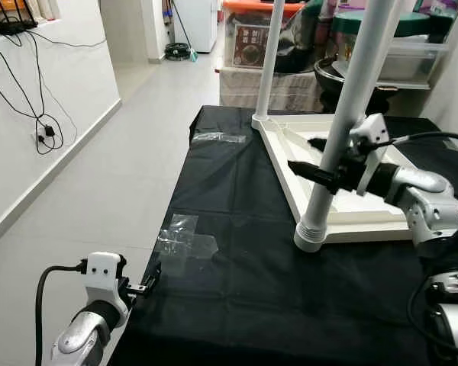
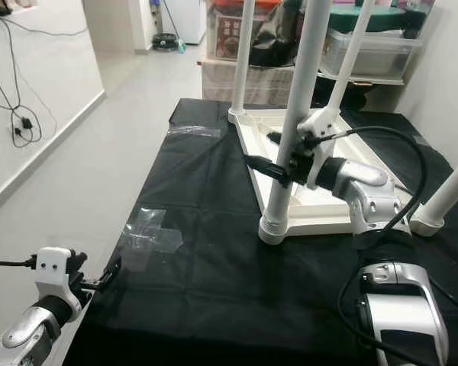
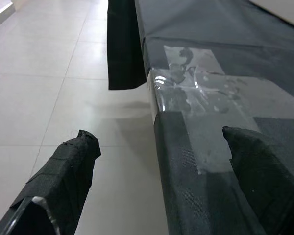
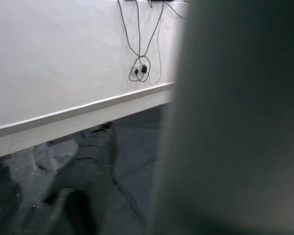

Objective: Building children table

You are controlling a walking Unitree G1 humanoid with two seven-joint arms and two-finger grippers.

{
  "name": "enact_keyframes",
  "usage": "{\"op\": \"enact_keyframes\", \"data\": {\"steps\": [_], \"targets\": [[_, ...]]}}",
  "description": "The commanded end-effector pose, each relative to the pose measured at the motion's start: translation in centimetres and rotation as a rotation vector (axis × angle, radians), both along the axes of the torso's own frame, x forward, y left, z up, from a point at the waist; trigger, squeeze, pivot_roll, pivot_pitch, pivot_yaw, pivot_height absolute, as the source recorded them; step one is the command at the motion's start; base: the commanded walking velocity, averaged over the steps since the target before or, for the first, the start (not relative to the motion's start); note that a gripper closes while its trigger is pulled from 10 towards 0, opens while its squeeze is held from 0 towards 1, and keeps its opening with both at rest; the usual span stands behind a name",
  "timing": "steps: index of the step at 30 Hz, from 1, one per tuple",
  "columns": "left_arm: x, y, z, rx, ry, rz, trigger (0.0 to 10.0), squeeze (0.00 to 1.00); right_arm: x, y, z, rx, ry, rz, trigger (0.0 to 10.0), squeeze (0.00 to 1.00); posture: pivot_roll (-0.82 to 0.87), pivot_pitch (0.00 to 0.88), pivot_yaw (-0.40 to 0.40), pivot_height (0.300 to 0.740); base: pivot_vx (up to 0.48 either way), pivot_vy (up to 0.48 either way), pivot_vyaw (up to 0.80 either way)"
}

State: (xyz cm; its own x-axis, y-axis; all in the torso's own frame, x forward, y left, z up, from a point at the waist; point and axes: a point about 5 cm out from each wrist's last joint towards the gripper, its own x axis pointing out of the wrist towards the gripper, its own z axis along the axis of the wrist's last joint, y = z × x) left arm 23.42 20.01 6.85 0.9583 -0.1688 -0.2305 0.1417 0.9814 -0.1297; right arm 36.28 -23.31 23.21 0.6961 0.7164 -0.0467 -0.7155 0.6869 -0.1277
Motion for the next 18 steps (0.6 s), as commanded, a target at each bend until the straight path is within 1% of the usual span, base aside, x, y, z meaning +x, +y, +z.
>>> {"op": "enact_keyframes", "data": {"steps": [1,4,5,8,9,10,12,15,17,18], "targets": [[-0.2,-0.2,-0.2,0.018,0.008,-0.016,10.0,0.0,0.1,0.2,-0.4,-0.021,0.018,0.032,3.8,0.0,0.11,0.0,-0.06,0.74,0.0,0.0,0.0],[-0.2,-0.2,-0.3,0.02,0.012,-0.022,10.0,0.0,0.1,-0.3,-1.0,-0.032,0.043,0.054,3.6,0.0,0.11,0.0,-0.056,0.74,0.0,0.0,0.0],[-0.2,-0.2,-0.3,0.021,0.013,-0.025,10.0,0.0,0.2,-0.5,-0.9,-0.033,0.044,0.048,0.4,0.0,0.1,0.0,-0.054,0.74,0.0,0.0,0.0],[-0.1,-0.2,-0.3,0.022,0.013,-0.026,10.0,0.0,0.2,-0.7,-0.9,-0.034,0.045,0.05,0.4,0.0,0.1,0.0,-0.054,0.74,0.0,0.0,0.0],[-0.1,-0.2,-0.3,0.023,0.013,-0.028,10.0,0.0,0.4,-0.9,-0.8,-0.026,0.043,0.042,0.0,0.0,0.1,0.0,-0.054,0.74,0.0,0.0,0.0],[-0.1,-0.2,-0.3,0.023,0.013,-0.028,10.0,0.0,0.4,-0.9,-0.8,-0.026,0.043,0.042,0.0,0.0,0.1,0.0,-0.054,0.74,0.0,0.0,0.0],[0.0,-0.3,-0.3,0.023,0.012,-0.033,10.0,0.0,0.6,-1.4,-0.5,0.009,0.037,0.003,0.0,0.0,0.1,0.0,-0.05,0.74,0.0,0.0,0.0],[0.0,-0.3,-0.3,0.023,0.012,-0.034,10.0,0.0,0.7,-1.5,-0.5,0.024,0.035,-0.012,0.0,0.0,0.1,0.0,-0.051,0.74,0.0,0.0,0.0],[0.0,-0.3,-0.3,0.023,0.012,-0.037,10.0,0.0,1.2,-1.5,-0.7,0.066,0.024,-0.107,0.0,0.0,0.1,0.0,-0.054,0.74,0.0,0.0,0.0],[0.0,-0.3,-0.3,0.023,0.012,-0.037,10.0,0.0,1.2,-1.5,-0.7,0.066,0.024,-0.107,0.0,0.0,0.1,0.0,-0.054,0.74,0.0,0.0,0.0]]}}
